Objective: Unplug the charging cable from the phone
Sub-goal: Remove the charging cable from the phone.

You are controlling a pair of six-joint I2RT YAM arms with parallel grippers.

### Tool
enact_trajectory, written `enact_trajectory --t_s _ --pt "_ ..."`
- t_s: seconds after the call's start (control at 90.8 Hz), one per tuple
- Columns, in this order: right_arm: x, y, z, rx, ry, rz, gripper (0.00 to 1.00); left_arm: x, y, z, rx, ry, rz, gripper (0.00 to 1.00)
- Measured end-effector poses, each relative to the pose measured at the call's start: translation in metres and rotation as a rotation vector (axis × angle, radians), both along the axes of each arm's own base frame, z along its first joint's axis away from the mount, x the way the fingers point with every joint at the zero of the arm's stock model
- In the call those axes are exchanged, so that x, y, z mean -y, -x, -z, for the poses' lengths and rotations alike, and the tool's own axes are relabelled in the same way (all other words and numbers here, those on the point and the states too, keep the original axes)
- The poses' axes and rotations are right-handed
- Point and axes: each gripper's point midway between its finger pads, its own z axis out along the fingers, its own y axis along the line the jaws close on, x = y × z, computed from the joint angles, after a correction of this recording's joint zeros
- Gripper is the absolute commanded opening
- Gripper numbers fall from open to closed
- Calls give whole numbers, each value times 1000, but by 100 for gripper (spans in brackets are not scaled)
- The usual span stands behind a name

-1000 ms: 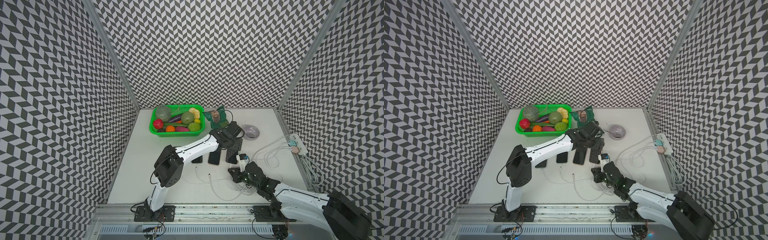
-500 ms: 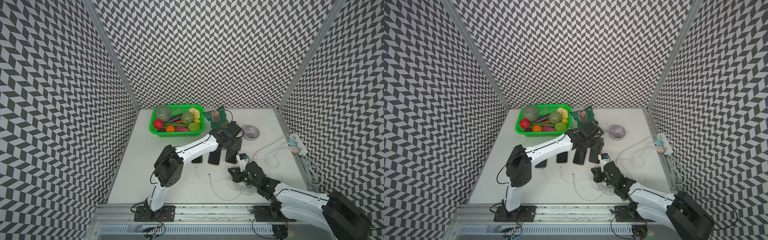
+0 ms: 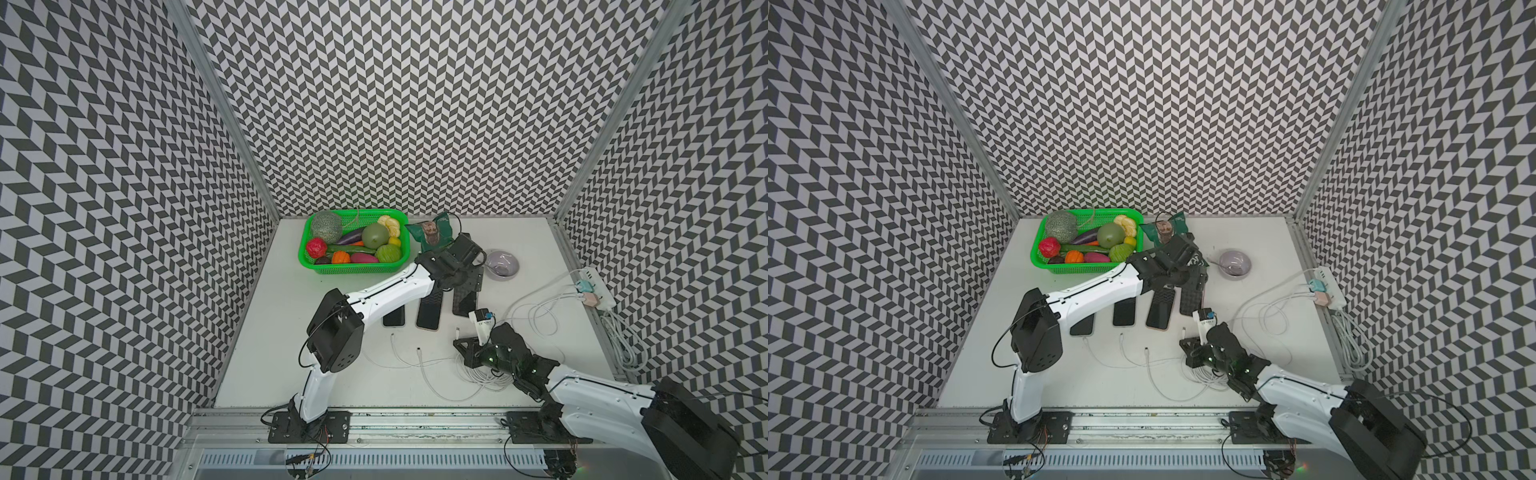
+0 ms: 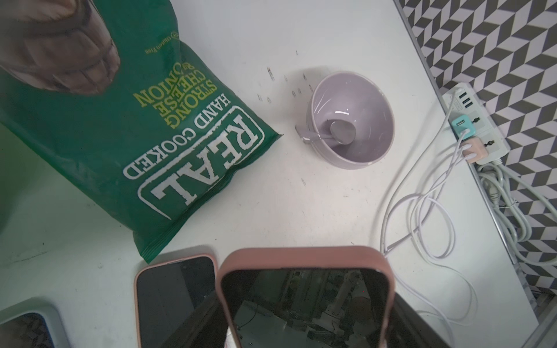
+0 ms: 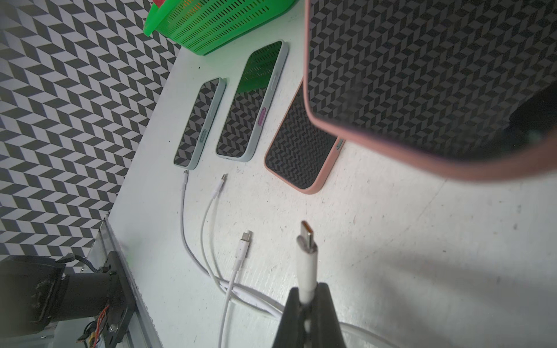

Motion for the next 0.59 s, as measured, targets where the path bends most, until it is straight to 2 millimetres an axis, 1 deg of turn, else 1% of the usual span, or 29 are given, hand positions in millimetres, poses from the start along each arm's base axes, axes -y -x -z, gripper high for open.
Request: enact_trajectory --t_s 0.176,0.386,0.496,0.595 --pt "-2 1 -1 1 1 -18 9 0 -2 -2 5 6 -3 0" --pt "-6 5 -2 2 -4 -53 19 0 -2 -2 5 8 -2 0" --pt "-8 7 -2 -3 -10 -73 25 1 -2 -1 2 8 2 0" --pt "-9 9 -3 -1 -11 -86 34 2 -2 0 0 8 3 0"
